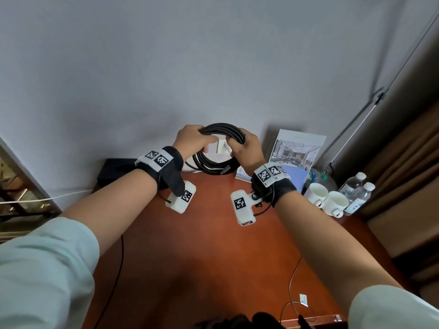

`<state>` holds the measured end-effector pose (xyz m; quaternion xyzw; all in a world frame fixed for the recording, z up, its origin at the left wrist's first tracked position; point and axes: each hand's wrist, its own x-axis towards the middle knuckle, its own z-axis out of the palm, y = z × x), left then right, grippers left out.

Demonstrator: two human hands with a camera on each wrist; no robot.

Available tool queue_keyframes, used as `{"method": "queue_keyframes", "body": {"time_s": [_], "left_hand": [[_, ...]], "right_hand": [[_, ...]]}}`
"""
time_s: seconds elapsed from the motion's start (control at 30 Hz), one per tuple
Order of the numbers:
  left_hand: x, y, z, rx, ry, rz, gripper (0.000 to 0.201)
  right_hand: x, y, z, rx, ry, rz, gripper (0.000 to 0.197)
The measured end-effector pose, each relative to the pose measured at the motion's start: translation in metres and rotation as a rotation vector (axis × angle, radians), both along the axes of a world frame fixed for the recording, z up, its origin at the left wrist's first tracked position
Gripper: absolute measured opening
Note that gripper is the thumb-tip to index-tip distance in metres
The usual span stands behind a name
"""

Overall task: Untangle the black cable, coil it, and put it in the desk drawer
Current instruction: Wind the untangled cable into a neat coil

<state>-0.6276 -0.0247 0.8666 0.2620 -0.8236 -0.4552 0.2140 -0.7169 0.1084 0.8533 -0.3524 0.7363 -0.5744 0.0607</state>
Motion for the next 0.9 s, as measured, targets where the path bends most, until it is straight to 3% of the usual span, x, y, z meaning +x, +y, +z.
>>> {"method": "queue_keyframes", "body": {"time_s": [0.13, 0.27, 0.4, 0.53, 0.7, 0.8, 0.9], "left_hand": [[0.003, 0.007, -0.005, 0.262, 0.144, 0.026, 0.020], [0.009, 0.015, 0.001, 0.581, 0.225, -0.092, 0.011], [0.006, 0.020, -0.002, 0.704, 0.264, -0.086, 0.018], [0.001, 0.024, -0.014, 0.469, 0.186, 0.082, 0.024], [0.007, 0.040, -0.013, -0.209, -0.061, 0.018, 0.017], [0.009, 0.045, -0.014, -0.249, -0.088, -0.048, 0.006], [0.011, 0.045, -0.017, -0.165, -0.146, -0.081, 0.016]], "right_hand": [[-0.002, 0.002, -0.010, -0.107, -0.111, -0.044, 0.020], [0.000, 0.005, -0.008, -0.307, -0.324, -0.091, 0.025], [0.004, 0.005, -0.013, -0.379, -0.465, -0.114, 0.024], [0.001, 0.015, -0.007, -0.135, -0.382, 0.012, 0.021], [0.001, 0.026, 0.011, 0.292, -0.081, 0.077, 0.018], [0.007, 0.032, 0.005, 0.298, 0.017, 0.018, 0.010], [0.008, 0.038, -0.012, 0.151, -0.162, -0.015, 0.006]]}}
